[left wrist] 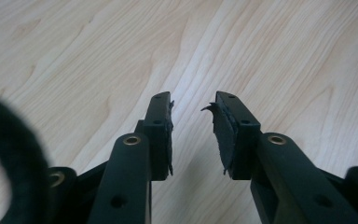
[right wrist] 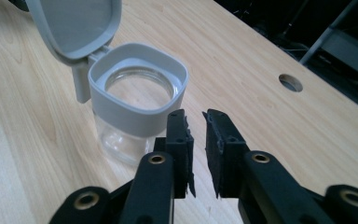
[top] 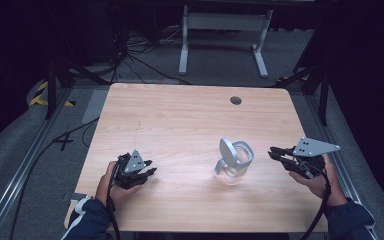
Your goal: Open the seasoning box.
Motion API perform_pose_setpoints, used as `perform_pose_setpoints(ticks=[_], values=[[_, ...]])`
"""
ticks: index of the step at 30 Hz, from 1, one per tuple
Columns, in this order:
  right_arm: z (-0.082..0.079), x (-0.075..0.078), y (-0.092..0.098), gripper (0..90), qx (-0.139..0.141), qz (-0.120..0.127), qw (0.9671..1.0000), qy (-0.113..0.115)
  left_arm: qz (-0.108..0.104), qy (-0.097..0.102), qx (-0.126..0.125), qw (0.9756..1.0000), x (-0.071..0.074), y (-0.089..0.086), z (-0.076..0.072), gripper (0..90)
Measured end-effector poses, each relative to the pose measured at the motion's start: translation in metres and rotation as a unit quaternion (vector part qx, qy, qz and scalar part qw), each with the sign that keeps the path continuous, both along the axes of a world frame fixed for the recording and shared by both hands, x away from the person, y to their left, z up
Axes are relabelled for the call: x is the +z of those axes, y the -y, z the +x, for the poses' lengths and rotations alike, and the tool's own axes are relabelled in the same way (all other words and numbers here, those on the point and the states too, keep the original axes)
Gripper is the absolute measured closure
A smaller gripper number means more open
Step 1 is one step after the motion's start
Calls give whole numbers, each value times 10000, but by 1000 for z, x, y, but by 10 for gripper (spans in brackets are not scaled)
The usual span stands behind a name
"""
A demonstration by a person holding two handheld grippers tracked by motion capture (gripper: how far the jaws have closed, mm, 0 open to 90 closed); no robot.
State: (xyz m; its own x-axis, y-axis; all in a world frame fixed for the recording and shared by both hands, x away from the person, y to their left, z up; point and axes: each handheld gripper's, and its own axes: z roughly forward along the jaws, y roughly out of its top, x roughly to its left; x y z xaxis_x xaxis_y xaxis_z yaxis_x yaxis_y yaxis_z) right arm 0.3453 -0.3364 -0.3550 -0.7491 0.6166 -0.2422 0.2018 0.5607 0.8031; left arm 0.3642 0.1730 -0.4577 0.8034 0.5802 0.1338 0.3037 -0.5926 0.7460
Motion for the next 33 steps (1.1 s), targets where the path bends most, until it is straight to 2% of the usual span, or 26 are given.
perform_pose_setpoints(ticks=[2, 3, 4, 7, 10, 11, 17, 20, 22, 24, 26, 27, 30, 32, 33], values=[[-3, -6, 6, 767, -40, -54, 10000, -66, 158, -42, 10, 9999, -3, -5, 0, 614], [-3, -6, 6, 767, -40, -54, 10000, -66, 166, -68, 40, 9998, -5, -8, 1, 614], [-5, -10, 8, 756, -74, -129, 9998, -97, 83, -168, 93, 9998, -7, -15, 2, 588], [-8, -12, 11, 743, -105, -177, 9997, -101, 78, -207, 165, 9996, -10, -21, 4, 566], [-13, -20, 19, 701, -197, -203, 9995, -167, -68, -370, 231, 9990, -12, -27, 5, 526], [-14, -23, 22, 677, -229, -211, 9994, -172, -168, -412, 218, 9988, -12, -28, 5, 505], [-22, -45, 44, 535, -559, -199, 9978, -285, -248, -786, 94, 9966, -18, -29, 8, 398], [-28, -60, 60, 488, -762, -106, 9958, -494, -297, -795, 48, 9964, -19, -29, 9, 353], [-31, -67, 67, 457, -855, -101, 9948, -553, -293, -832, 29, 9961, -19, -30, 9, 329], [-33, -73, 73, 441, -937, -98, 9936, -624, -333, -766, 92, 9965, -21, -28, 9, 322], [-37, -83, 83, 428, -1035, 135, 9915, -782, -278, -771, 91, 9966, -21, -27, 9, 281], [-38, -87, 86, 414, -1057, 155, 9910, -807, -307, -723, 77, 9969, -22, -27, 9, 272], [-44, -102, 97, 382, -1212, 128, 9875, -1001, -315, -715, 115, 9969, -22, -26, 10, 250], [-45, -104, 99, 371, -1240, 100, 9871, -1011, -309, -749, 110, 9966, -22, -24, 10, 232], [-45, -108, 101, 353, -1267, 94, 9865, -1029, -225, -761, 69, 9968, -21, -24, 10, 212]])
